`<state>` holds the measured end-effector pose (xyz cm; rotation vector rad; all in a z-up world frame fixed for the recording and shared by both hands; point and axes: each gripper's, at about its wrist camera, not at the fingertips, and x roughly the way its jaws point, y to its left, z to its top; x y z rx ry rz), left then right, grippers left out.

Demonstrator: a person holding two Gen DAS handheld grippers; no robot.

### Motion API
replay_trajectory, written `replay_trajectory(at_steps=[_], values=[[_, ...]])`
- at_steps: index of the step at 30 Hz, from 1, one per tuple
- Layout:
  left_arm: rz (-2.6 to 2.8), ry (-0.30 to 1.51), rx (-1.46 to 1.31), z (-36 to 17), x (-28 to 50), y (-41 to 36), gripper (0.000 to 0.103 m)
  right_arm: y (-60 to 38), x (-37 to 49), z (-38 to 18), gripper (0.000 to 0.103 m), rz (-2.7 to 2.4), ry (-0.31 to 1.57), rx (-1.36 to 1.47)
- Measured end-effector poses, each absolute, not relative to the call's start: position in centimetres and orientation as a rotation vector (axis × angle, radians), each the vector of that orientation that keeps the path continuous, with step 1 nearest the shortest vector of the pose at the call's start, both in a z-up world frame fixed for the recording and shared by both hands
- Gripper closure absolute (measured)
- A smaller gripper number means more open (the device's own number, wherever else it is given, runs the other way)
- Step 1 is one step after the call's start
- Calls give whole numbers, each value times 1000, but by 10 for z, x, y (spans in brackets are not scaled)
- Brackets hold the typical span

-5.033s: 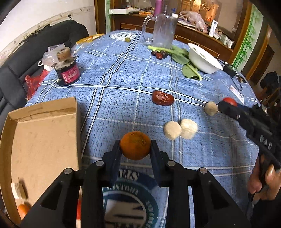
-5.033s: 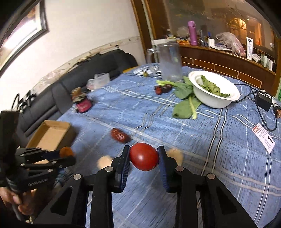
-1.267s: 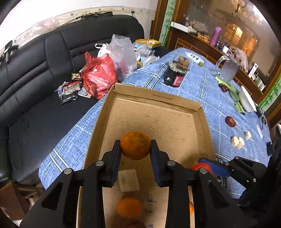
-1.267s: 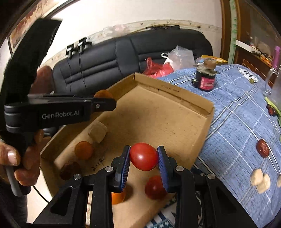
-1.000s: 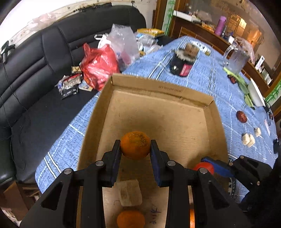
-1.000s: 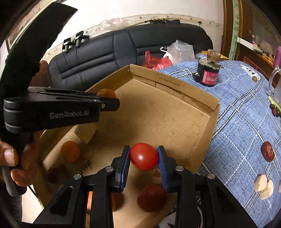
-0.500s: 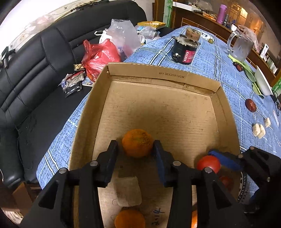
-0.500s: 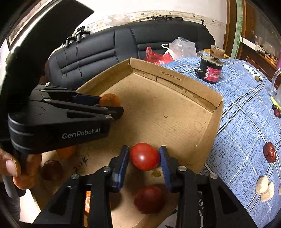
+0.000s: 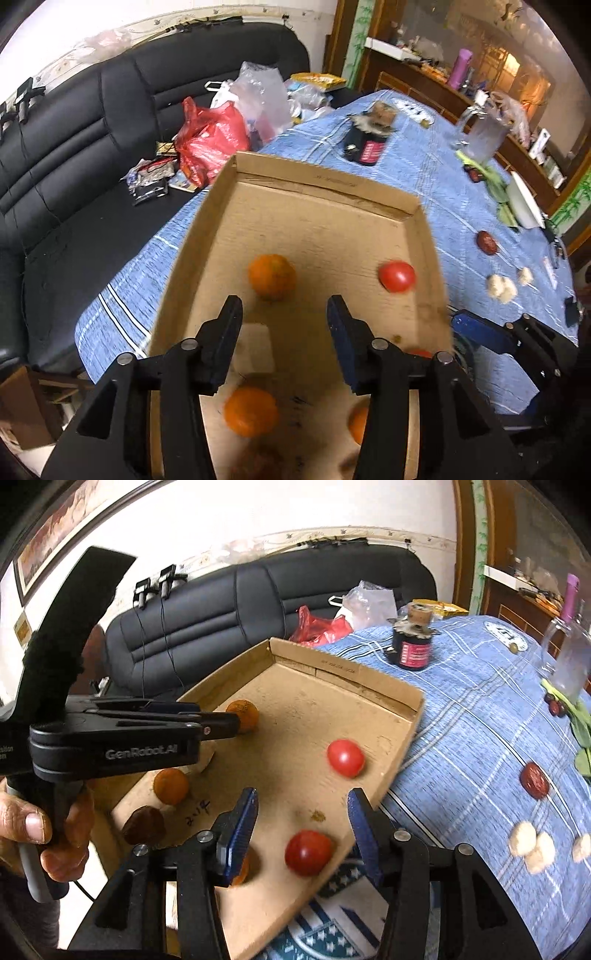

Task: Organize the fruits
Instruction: 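Open left tool to drop tangerine while right tool releases tomato into tray, then move both tools back toward yam slices on the tablecloth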

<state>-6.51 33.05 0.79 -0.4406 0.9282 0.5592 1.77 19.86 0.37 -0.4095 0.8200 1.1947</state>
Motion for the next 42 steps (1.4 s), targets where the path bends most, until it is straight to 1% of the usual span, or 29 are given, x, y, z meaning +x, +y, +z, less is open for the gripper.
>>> replay_trajectory(at_steps=[8, 23, 27, 42], values=[[487, 902, -429, 20, -68, 293, 57, 147, 21, 17, 51, 1143, 815, -317], [382, 888, -402, 33, -67, 240, 57, 60, 37, 21, 51, 1014, 817, -232], [357, 888, -387, 36, -63, 224, 52, 41, 41, 19, 51, 982, 822, -214], [280, 914, -333, 36, -41, 179, 52, -10, 66, 15, 51, 882, 824, -170]])
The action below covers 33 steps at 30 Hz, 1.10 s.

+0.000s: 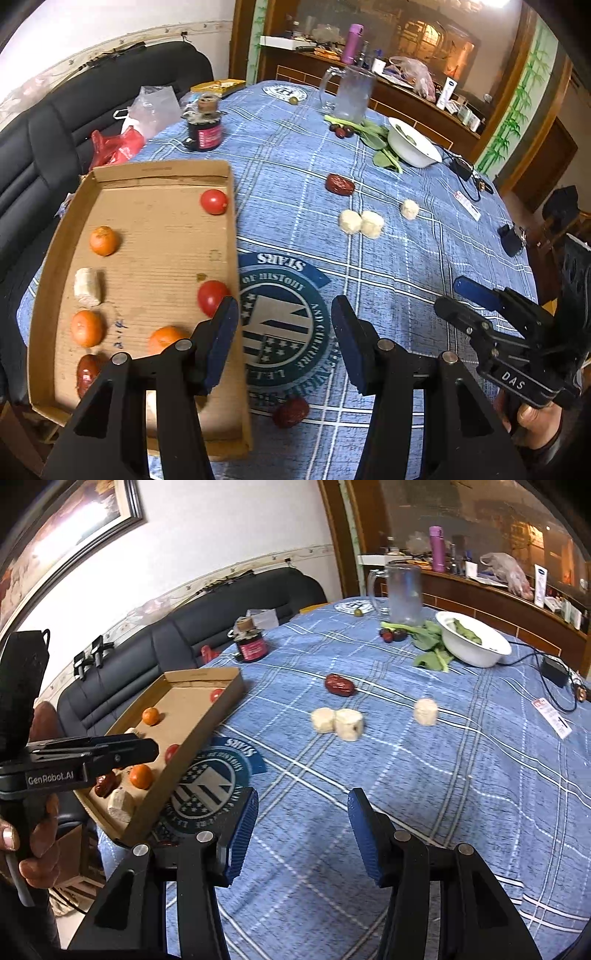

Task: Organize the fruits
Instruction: 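Move both tools back toward yam slices on the tablecloth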

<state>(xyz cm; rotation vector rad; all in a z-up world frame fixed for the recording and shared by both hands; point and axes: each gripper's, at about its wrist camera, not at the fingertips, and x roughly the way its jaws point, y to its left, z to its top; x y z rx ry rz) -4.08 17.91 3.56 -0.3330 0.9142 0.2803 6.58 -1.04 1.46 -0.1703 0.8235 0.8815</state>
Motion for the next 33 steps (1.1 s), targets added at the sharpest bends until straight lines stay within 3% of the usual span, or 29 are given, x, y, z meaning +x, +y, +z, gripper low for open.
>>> replay_trajectory(at_steps=[33], values=[[202, 1074, -214, -30, 116, 156, 52, 18, 228, -39, 51, 680, 873, -206]])
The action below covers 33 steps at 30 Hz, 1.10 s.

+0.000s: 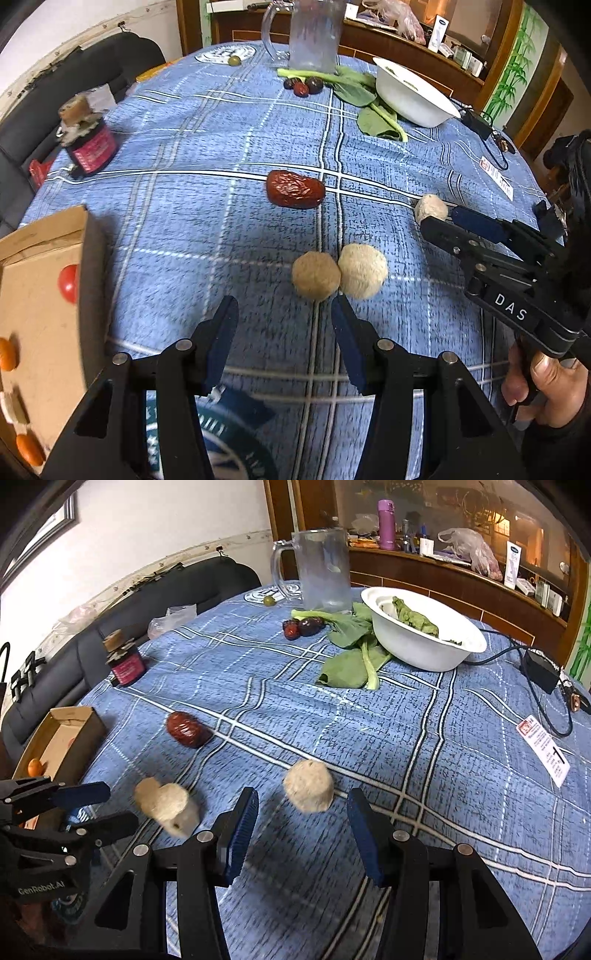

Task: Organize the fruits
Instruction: 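Move both tools back toward yam slices on the tablecloth, then grasp tan yam slice with left tool while right tool grasps beige yam slice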

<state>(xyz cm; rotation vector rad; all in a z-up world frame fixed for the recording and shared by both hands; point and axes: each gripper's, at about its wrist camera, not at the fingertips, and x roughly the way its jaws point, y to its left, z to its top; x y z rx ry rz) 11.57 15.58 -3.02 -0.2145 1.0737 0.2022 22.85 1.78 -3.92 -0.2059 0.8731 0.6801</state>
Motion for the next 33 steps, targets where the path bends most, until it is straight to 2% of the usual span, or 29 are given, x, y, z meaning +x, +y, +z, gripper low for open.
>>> replay_trajectory(at_steps=[6, 8, 13, 15, 17, 18, 33], values=[[189, 1074, -172, -36, 128, 147, 53, 22, 238, -47, 53, 682, 879, -198], [187, 1068, -167, -37, 131, 147, 53, 24, 241, -48, 68, 685, 889, -199], [196, 1058, -137, -38, 138, 143, 53, 28, 242, -49, 65, 688, 890, -200], [185, 1052, -130, -38, 137, 140, 56, 29, 241, -49, 68, 682, 887, -214], [179, 1043, -121, -37, 135, 140, 74, 27, 240, -47, 72, 683, 886, -214], [176, 1041, -120, -37, 134, 140, 76, 26, 239, -47, 72, 683, 886, -214], [204, 971, -159, -6, 83, 142, 76, 7, 179, 3, 72, 765, 810, -163]])
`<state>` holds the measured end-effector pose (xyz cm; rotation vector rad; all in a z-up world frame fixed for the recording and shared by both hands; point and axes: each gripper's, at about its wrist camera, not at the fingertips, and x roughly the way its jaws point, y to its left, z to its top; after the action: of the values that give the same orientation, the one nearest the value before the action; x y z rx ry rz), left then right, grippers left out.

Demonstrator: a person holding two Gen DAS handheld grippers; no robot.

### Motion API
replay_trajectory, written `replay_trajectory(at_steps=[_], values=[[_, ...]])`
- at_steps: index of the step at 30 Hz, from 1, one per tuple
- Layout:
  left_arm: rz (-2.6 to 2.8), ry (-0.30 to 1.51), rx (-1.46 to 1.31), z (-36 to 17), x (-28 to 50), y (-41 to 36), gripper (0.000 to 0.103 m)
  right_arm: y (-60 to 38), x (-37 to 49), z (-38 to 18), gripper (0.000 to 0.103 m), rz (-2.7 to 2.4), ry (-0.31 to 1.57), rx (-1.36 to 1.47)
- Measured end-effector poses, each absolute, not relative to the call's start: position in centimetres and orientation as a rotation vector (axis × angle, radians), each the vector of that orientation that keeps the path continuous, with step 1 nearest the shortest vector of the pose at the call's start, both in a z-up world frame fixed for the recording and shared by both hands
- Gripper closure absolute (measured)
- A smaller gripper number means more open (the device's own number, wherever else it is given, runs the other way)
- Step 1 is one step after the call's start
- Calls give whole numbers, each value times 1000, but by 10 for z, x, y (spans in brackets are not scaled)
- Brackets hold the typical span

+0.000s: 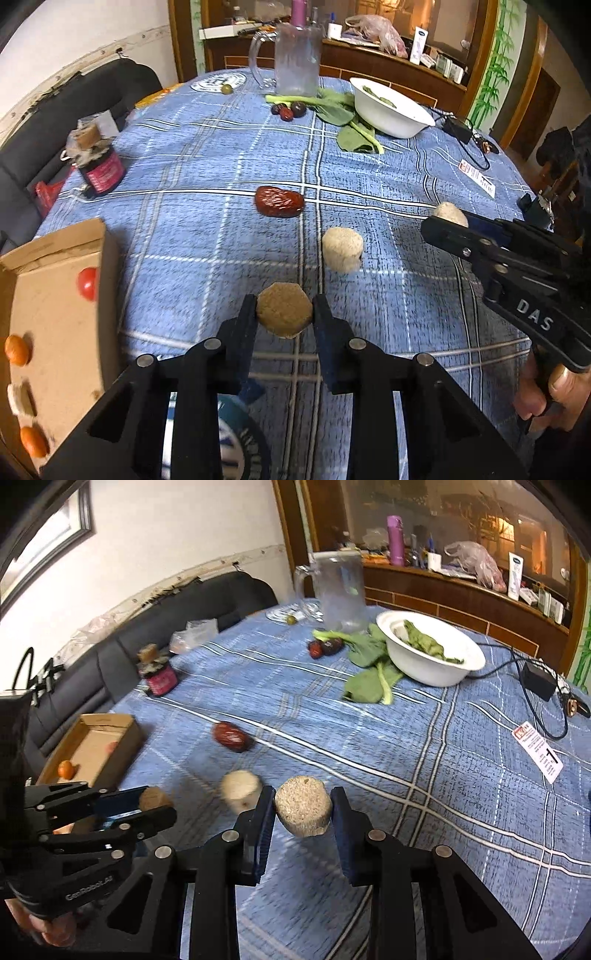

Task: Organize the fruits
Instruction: 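Grasp tan yam slice with left tool while right tool grasps beige yam slice, then carry both yam slices in left and right tools over tray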

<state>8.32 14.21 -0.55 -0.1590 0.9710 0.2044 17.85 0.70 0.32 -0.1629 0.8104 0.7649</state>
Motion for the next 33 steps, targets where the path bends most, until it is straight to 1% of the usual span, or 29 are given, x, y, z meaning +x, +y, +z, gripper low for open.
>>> replay_trajectory(at_steps=[8, 14, 33], values=[[257, 912, -154, 13, 50, 149, 76, 19, 133, 24, 72, 849, 777, -163], [293, 888, -155, 19, 26, 156, 76, 30, 105, 27, 72, 891, 769, -190], [351, 832, -202, 33, -32, 179, 76, 56, 61, 29, 72, 959, 765, -246]])
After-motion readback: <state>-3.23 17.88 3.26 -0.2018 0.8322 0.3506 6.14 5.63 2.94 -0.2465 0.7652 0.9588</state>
